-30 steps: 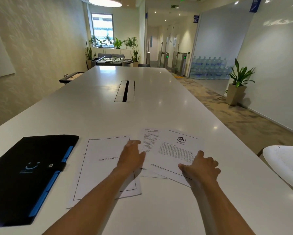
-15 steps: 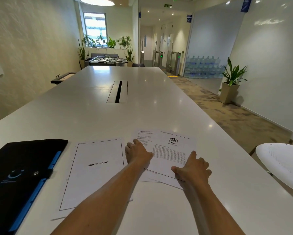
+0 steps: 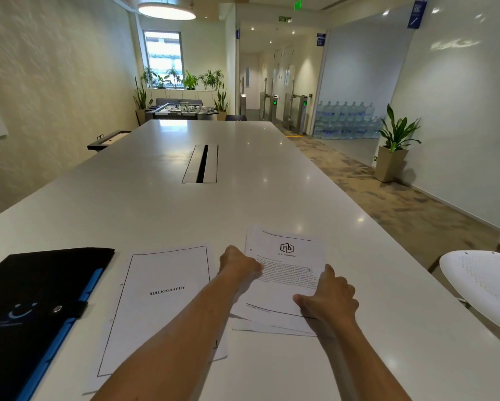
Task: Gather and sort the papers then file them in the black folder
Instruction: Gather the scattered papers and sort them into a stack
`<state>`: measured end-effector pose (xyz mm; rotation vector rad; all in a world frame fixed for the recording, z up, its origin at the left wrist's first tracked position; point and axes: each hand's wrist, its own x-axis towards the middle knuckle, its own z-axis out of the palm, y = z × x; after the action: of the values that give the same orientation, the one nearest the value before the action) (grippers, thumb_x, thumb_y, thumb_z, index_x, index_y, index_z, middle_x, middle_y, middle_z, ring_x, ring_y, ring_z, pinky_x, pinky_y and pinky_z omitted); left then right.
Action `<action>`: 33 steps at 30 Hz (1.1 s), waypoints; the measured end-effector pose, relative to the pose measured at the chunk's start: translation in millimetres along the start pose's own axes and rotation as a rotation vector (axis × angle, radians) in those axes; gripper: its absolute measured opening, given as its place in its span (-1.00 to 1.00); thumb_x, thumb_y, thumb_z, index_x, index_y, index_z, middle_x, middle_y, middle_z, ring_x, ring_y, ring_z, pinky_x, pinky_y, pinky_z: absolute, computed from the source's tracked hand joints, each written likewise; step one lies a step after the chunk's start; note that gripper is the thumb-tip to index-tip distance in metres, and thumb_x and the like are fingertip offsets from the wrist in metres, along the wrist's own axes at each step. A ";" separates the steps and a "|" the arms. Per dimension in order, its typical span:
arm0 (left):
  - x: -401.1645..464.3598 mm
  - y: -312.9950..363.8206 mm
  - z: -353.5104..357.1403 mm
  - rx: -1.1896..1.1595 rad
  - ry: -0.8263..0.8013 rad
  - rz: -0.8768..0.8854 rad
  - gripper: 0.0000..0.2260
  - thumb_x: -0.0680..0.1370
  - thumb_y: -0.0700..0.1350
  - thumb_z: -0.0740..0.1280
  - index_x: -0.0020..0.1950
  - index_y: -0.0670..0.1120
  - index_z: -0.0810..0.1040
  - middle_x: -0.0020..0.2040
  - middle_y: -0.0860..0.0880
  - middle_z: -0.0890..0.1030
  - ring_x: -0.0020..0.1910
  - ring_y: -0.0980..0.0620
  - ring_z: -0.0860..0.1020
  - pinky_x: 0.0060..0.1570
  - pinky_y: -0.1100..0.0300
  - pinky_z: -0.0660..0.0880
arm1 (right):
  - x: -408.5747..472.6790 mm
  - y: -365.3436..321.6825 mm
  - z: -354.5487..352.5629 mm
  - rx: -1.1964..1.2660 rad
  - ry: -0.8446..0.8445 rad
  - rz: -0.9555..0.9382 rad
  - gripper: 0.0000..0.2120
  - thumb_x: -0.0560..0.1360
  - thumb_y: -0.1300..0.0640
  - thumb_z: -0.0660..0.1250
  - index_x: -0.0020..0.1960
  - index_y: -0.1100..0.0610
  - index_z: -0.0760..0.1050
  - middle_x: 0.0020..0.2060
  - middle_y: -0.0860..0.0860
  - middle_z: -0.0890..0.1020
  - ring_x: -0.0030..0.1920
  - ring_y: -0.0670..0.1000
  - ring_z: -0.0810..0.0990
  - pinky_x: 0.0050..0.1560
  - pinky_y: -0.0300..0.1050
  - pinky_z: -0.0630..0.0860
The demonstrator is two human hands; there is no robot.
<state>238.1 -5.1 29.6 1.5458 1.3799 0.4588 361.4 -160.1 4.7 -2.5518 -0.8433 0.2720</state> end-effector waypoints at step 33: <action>-69.9 9.9 -85.3 -0.373 0.084 0.883 -0.59 0.51 -0.16 0.42 0.21 0.18 0.34 0.11 0.22 0.51 0.06 0.42 0.51 -0.12 0.49 0.49 | -11.0 -45.7 -52.4 1.219 0.154 -0.555 -0.65 0.48 0.29 0.40 0.22 0.08 0.49 0.03 -0.12 0.68 0.03 -0.02 0.67 -0.04 -0.16 0.63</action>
<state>155.8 -32.6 98.5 1.7596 0.5434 1.2442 345.4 -151.8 72.8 -1.1545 -0.8863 0.2786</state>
